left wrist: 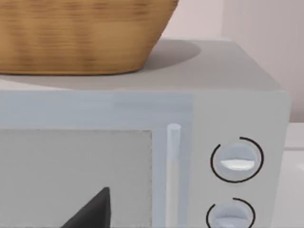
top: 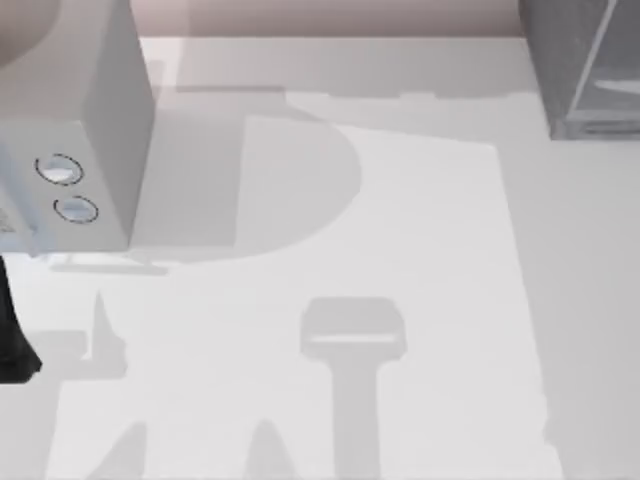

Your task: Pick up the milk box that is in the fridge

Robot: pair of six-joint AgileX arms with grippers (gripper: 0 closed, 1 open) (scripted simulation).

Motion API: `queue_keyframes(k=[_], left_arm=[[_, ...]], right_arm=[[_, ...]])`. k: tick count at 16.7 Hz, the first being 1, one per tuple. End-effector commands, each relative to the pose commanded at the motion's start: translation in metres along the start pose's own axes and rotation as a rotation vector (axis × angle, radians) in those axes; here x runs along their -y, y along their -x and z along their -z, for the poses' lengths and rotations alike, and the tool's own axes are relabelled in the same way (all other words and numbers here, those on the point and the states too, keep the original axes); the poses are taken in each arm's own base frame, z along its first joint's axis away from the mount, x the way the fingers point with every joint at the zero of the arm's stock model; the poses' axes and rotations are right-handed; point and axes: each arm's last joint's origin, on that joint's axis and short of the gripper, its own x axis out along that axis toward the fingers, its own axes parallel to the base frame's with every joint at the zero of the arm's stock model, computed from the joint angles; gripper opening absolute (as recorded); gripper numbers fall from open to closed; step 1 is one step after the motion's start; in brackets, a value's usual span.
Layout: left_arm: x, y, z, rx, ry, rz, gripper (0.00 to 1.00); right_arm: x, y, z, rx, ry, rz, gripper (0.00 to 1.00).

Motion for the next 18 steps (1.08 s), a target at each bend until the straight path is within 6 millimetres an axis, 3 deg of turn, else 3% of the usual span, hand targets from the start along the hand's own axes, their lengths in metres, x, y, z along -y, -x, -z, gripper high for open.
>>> queue_keyframes(k=[4, 11, 14, 18], left_arm=[[0.000, 0.000, 0.000, 0.000, 0.000, 0.000, 1.00], [0.000, 0.000, 0.000, 0.000, 0.000, 0.000, 1.00], [0.000, 0.000, 0.000, 0.000, 0.000, 0.000, 1.00], [0.000, 0.000, 0.000, 0.000, 0.000, 0.000, 1.00]], right_arm=[[0.012, -0.005, 0.008, 0.022, 0.016, -0.002, 1.00], [0.012, -0.008, 0.009, 0.018, 0.015, -0.005, 1.00], [0.018, -0.033, 0.014, 0.011, 0.017, -0.001, 1.00], [0.027, -0.100, 0.022, 0.023, 0.026, 0.004, 1.00]])
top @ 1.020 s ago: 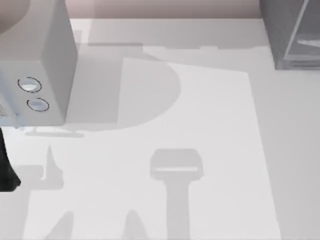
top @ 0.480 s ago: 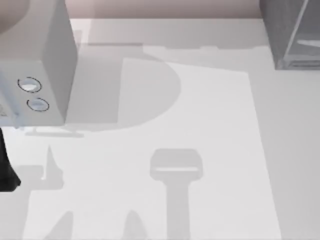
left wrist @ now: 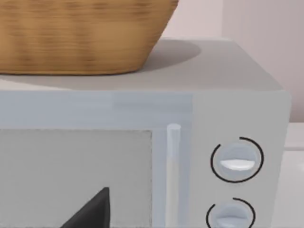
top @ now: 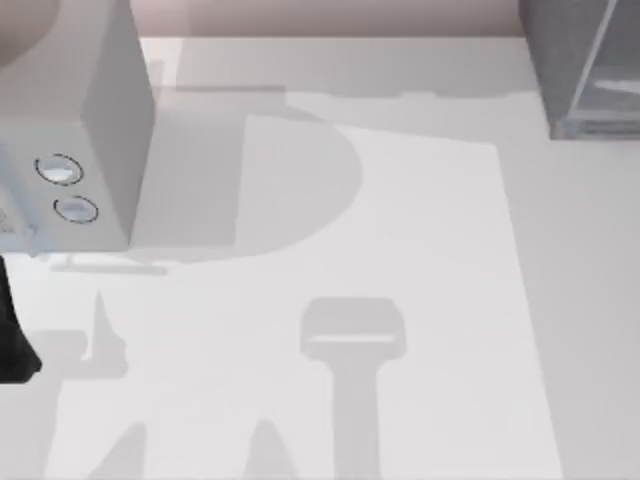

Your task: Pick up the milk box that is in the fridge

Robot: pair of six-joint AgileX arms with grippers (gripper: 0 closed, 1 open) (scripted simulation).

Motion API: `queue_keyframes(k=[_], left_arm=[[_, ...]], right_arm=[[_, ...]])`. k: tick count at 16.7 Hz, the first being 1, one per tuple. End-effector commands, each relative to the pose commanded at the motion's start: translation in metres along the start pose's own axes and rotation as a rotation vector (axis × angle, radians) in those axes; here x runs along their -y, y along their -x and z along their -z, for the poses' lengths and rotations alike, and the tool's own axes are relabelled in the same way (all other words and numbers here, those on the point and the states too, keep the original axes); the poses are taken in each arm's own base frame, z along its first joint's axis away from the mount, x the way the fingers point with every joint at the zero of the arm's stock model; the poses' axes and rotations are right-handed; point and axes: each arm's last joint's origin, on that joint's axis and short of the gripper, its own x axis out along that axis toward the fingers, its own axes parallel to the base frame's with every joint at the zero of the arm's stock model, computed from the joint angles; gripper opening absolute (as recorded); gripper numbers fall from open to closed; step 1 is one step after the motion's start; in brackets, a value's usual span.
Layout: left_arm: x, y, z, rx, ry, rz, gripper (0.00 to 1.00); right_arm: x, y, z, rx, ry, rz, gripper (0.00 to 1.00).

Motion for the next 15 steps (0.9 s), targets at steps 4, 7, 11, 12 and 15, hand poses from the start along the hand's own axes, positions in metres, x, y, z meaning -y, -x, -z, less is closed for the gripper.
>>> queue_keyframes(k=[4, 7, 11, 12, 15], left_arm=[[0.000, 0.000, 0.000, 0.000, 0.000, 0.000, 1.00], [0.000, 0.000, 0.000, 0.000, 0.000, 0.000, 1.00], [0.000, 0.000, 0.000, 0.000, 0.000, 0.000, 1.00], [0.000, 0.000, 0.000, 0.000, 0.000, 0.000, 1.00], [0.000, 0.000, 0.000, 0.000, 0.000, 0.000, 1.00]], right_arm=[[-0.005, -0.071, 0.011, 0.018, 0.003, 0.002, 1.00], [-0.016, -0.103, 0.019, 0.007, -0.002, 0.002, 1.00], [-0.021, -0.111, 0.022, 0.001, -0.003, 0.002, 1.00], [-0.021, -0.111, 0.022, 0.001, -0.003, 0.002, 1.00], [-0.019, -0.114, 0.022, 0.000, -0.003, 0.003, 1.00]])
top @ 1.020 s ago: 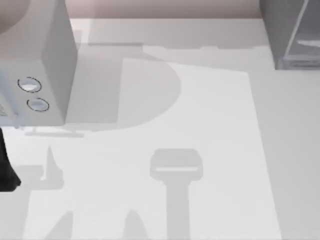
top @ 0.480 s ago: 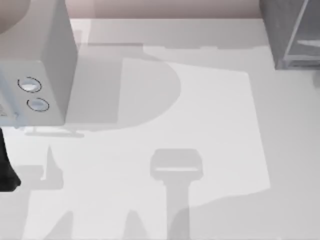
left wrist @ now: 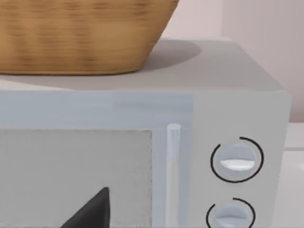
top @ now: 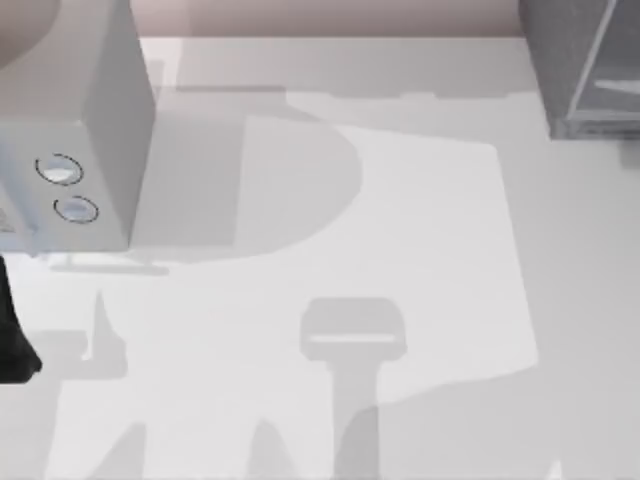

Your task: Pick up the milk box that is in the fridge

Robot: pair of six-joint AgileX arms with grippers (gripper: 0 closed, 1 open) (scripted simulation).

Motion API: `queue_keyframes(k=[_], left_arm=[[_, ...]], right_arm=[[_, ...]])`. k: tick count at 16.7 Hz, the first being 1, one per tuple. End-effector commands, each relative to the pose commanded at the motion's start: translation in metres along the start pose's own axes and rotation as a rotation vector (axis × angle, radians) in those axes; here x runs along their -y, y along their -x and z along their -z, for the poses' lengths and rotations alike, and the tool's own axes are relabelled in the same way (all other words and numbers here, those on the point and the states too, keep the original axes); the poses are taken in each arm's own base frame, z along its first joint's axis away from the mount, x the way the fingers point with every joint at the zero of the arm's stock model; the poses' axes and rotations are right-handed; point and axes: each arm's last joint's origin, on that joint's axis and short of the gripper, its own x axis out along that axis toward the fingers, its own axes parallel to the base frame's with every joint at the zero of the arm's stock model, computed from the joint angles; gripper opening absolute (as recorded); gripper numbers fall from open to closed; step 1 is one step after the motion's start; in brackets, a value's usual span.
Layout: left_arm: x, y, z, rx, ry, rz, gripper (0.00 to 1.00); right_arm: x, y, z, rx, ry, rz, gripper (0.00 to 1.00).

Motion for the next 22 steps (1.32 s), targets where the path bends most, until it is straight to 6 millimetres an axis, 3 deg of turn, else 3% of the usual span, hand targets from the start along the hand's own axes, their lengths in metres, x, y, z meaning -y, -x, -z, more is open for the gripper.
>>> queue_keyframes(k=[7, 12, 22], left_arm=[[0.000, 0.000, 0.000, 0.000, 0.000, 0.000, 1.00], [0.000, 0.000, 0.000, 0.000, 0.000, 0.000, 1.00], [0.000, 0.000, 0.000, 0.000, 0.000, 0.000, 1.00]], right_arm=[[-0.001, -0.052, -0.001, 0.005, 0.001, -0.001, 1.00], [-0.001, -0.057, 0.000, 0.001, 0.000, -0.001, 1.00], [-0.001, -0.057, 0.000, 0.001, 0.000, -0.001, 0.25]])
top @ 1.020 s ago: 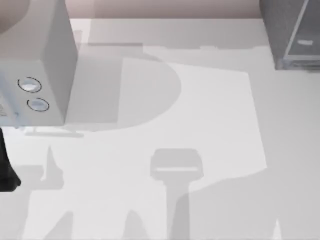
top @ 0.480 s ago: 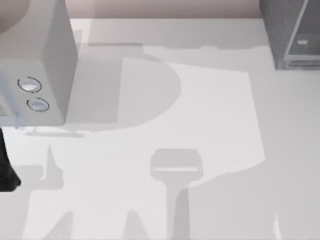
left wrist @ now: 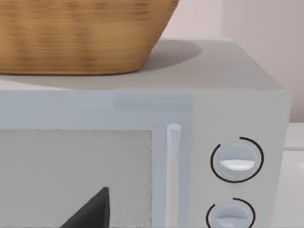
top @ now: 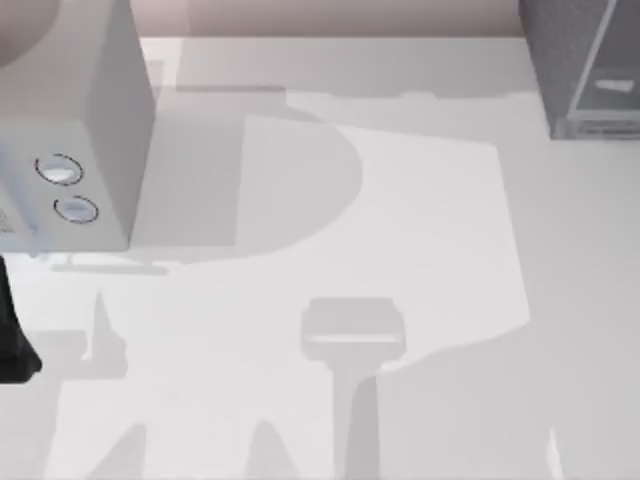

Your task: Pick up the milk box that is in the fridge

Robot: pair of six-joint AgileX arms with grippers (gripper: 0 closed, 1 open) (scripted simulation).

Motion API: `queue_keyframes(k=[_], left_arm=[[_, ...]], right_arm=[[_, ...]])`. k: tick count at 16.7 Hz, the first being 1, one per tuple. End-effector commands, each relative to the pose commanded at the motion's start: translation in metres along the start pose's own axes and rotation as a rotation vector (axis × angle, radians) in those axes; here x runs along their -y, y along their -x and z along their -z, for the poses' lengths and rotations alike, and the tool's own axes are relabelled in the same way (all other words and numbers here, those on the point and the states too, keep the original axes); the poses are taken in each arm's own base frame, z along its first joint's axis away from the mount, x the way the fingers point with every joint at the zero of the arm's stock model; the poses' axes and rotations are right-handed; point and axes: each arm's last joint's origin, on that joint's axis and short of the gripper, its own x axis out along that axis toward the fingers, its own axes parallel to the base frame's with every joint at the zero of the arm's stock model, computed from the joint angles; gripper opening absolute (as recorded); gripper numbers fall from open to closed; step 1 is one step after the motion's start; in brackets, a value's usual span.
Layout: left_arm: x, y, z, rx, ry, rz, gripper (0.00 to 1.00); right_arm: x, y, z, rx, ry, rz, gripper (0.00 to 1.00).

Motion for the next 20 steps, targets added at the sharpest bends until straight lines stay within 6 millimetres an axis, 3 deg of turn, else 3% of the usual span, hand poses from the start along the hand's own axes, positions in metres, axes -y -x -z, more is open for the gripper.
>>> queue_keyframes(k=[3, 4, 13, 20], left_arm=[[0.000, 0.000, 0.000, 0.000, 0.000, 0.000, 1.00], [0.000, 0.000, 0.000, 0.000, 0.000, 0.000, 1.00], [0.000, 0.000, 0.000, 0.000, 0.000, 0.000, 1.00], [0.000, 0.000, 0.000, 0.000, 0.000, 0.000, 1.00]], right_arm=[[0.000, 0.000, 0.000, 0.000, 0.000, 0.000, 0.02], [0.000, 0.000, 0.000, 0.000, 0.000, 0.000, 0.00], [0.001, 0.000, -0.002, 0.001, -0.001, 0.003, 0.00], [0.002, 0.000, -0.041, 0.001, -0.001, 0.004, 0.00]])
